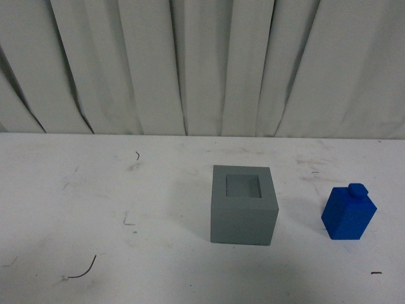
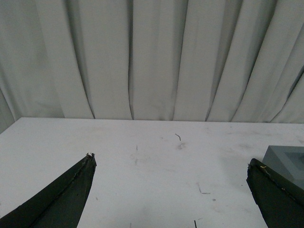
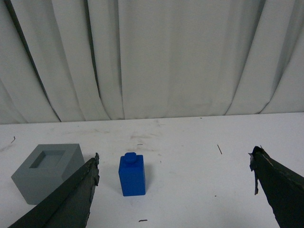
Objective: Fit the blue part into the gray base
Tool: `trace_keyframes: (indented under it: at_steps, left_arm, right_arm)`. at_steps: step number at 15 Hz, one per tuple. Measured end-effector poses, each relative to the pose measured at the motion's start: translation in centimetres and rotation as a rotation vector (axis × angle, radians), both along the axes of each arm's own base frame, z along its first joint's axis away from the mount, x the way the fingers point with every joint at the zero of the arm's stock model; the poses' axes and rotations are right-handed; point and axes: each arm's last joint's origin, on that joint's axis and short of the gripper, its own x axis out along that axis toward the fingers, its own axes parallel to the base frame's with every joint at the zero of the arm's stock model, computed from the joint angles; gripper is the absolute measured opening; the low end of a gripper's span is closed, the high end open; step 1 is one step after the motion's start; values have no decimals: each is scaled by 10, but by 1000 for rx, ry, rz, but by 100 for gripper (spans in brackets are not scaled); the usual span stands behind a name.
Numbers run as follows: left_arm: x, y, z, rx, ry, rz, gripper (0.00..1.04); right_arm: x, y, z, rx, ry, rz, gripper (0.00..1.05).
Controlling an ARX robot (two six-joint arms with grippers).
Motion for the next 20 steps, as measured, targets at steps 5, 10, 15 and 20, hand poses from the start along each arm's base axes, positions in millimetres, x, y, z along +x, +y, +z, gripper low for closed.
trace_keyframes:
  at_steps: [5, 10, 15, 20]
  left_arm:
    - [0, 0, 0, 0, 0, 0, 98]
    - [0, 0, 0, 0, 0, 0, 98]
    - [0, 0, 0, 0, 0, 0, 98]
    - [0, 0, 0, 0, 0, 0, 98]
  right_arm:
    - [0, 0, 0, 0, 0, 0, 98]
    - [0, 0, 0, 0, 0, 0, 98]
    - [0, 0, 0, 0, 0, 0, 98]
    - [20, -14, 11, -4, -47, -39, 98]
